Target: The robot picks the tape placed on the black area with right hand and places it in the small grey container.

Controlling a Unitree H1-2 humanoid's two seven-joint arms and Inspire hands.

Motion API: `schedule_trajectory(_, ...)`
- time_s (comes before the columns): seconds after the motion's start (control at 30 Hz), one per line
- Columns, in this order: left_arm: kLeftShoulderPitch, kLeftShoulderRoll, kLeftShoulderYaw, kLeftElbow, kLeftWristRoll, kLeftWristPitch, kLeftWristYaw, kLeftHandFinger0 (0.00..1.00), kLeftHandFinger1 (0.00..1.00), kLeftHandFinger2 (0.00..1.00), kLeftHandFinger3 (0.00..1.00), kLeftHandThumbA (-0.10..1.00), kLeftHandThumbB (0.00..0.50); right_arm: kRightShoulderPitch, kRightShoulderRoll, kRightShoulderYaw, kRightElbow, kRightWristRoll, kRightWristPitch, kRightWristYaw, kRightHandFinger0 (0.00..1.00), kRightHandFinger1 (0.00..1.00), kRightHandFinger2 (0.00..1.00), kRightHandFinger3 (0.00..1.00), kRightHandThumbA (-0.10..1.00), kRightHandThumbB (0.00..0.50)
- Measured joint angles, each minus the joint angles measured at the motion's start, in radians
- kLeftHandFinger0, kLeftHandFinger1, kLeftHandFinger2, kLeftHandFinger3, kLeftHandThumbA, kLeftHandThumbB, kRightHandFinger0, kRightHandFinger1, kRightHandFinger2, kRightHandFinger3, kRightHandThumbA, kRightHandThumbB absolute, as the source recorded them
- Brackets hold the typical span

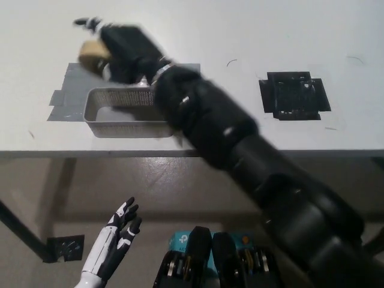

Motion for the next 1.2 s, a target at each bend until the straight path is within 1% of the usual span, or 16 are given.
schedule_trajectory(0.1,0.000,0.000,-0.010,-0.004,0.007,0.000,-0.002,0.82,0.95,1.00,1.00,0.89,0.007,-0.009,0.022,0.009,0.079,-0.009,-0.002,-0.013,0.03,0.52,0.93,1.00,-0.10,0.150)
schedule_trajectory(0.23,-0.002,0.000,-0.020,-0.010,0.013,0.001,-0.008,0.82,0.93,1.00,1.00,0.85,0.021,-0.031,0.021,0.009,0.161,-0.019,-0.002,-0.035,0.07,0.56,0.97,0.99,-0.10,0.148)
schedule_trajectory(0.27,-0.003,0.000,-0.022,-0.011,0.014,0.002,-0.008,0.82,0.93,1.00,1.00,0.84,0.027,-0.035,0.019,0.010,0.173,-0.021,-0.001,-0.039,0.05,0.54,0.96,0.93,-0.10,0.137)
schedule_trajectory(0.33,-0.008,0.000,-0.026,-0.013,0.016,0.003,-0.010,0.83,0.93,1.00,1.00,0.84,0.027,-0.040,0.015,0.011,0.190,-0.024,0.000,-0.050,0.03,0.49,0.88,0.77,-0.10,0.141)
schedule_trajectory(0.37,-0.011,0.001,-0.028,-0.015,0.016,0.004,-0.011,0.83,0.93,1.00,1.00,0.84,0.030,-0.041,0.013,0.011,0.197,-0.026,0.001,-0.055,0.00,0.43,0.81,0.65,-0.10,0.140)
schedule_trajectory(0.4,-0.013,0.001,-0.030,-0.018,0.017,0.006,-0.012,0.83,0.93,1.00,1.00,0.84,0.029,-0.042,0.012,0.012,0.203,-0.028,0.002,-0.060,0.00,0.39,0.84,0.66,-0.10,0.136)
schedule_trajectory(0.43,-0.015,0.001,-0.032,-0.021,0.018,0.008,-0.012,0.83,0.93,1.00,1.00,0.84,0.028,-0.043,0.012,0.014,0.209,-0.030,0.003,-0.065,0.00,0.41,0.90,0.73,-0.10,0.135)
schedule_trajectory(0.5,-0.016,0.003,-0.034,-0.027,0.020,0.011,-0.013,0.83,0.93,1.00,1.00,0.84,0.028,-0.043,0.012,0.015,0.215,-0.036,0.003,-0.073,0.00,0.43,0.82,0.96,-0.10,0.135)
schedule_trajectory(0.53,-0.017,0.004,-0.035,-0.029,0.021,0.011,-0.013,0.83,0.93,1.00,1.00,0.84,0.029,-0.043,0.011,0.015,0.216,-0.039,0.003,-0.076,0.00,0.45,0.81,1.00,-0.10,0.140)
schedule_trajectory(0.6,-0.020,0.005,-0.036,-0.030,0.022,0.012,-0.019,0.83,0.93,1.00,1.00,0.85,0.029,-0.043,0.009,0.015,0.218,-0.042,0.003,-0.082,0.00,0.45,0.81,1.00,-0.10,0.135)
schedule_trajectory(0.63,-0.021,0.006,-0.036,-0.031,0.022,0.013,-0.021,0.83,0.93,1.00,1.00,0.85,0.030,-0.043,0.008,0.015,0.219,-0.042,0.003,-0.085,0.75,1.00,1.00,1.00,0.31,0.352)
schedule_trajectory(0.67,-0.024,0.006,-0.036,-0.031,0.022,0.014,-0.023,0.82,0.92,1.00,1.00,0.84,0.033,-0.043,0.006,0.012,0.219,-0.041,0.007,-0.085,1.00,1.00,1.00,1.00,0.62,0.494)
schedule_trajectory(0.83,-0.030,0.006,-0.036,-0.031,0.024,0.018,-0.023,0.82,0.92,1.00,1.00,0.82,0.024,-0.047,-0.008,-0.022,0.223,-0.027,0.046,0.018,1.00,1.00,1.00,1.00,0.65,0.500)
schedule_trajectory(0.87,-0.030,0.006,-0.036,-0.031,0.024,0.019,-0.023,0.82,0.92,1.00,1.00,0.82,0.016,-0.047,-0.013,-0.029,0.224,-0.021,0.056,0.049,1.00,1.00,1.00,1.00,0.71,0.500)
schedule_trajectory(0.97,-0.033,0.006,-0.036,-0.031,0.024,0.019,-0.023,0.82,0.92,1.00,1.00,0.80,0.017,-0.047,-0.030,-0.056,0.220,-0.003,0.073,0.116,1.00,1.00,1.00,1.00,0.79,0.500)
schedule_trajectory(1.2,-0.047,0.006,-0.036,-0.031,0.027,0.022,-0.023,0.82,0.92,1.00,1.00,0.82,0.036,-0.054,-0.081,-0.103,0.164,0.039,0.114,0.270,1.00,1.00,1.00,1.00,0.83,0.500)
